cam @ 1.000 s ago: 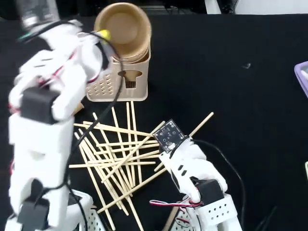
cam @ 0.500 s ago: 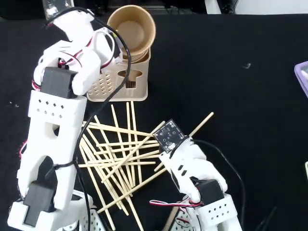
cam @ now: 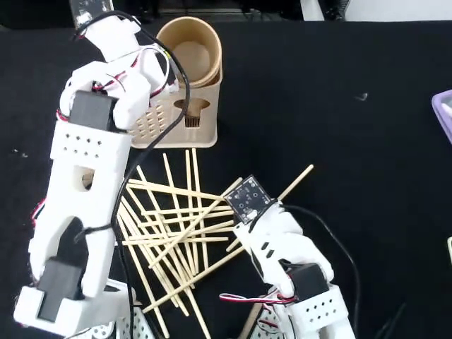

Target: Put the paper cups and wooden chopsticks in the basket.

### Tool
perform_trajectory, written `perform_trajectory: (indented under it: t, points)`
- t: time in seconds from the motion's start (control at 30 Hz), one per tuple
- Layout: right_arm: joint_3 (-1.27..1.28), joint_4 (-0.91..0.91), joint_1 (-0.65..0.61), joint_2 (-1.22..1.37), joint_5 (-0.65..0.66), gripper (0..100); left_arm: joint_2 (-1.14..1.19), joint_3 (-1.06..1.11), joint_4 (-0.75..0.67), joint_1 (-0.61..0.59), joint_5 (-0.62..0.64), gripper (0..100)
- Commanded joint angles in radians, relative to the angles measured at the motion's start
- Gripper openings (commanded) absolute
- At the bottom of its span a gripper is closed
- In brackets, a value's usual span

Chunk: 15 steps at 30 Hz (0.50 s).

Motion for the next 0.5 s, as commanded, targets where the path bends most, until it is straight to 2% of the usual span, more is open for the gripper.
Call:
perform_trajectory:
  t: [0.0, 0.1, 0.47]
  points:
    - [-0.002, -0.031, 0.015, -0.013, 0.0, 1.1, 0.048, -0.068, -0.014, -0.001, 0.003, 9]
    - [-0.002, -0.029, 0.014, -0.013, 0.0, 1.1, 0.052, -0.091, -0.012, -0.001, 0.005, 18]
    - [-0.002, -0.026, 0.011, -0.013, 0.0, 1.1, 0.063, -0.162, -0.068, -0.01, -0.003, 18]
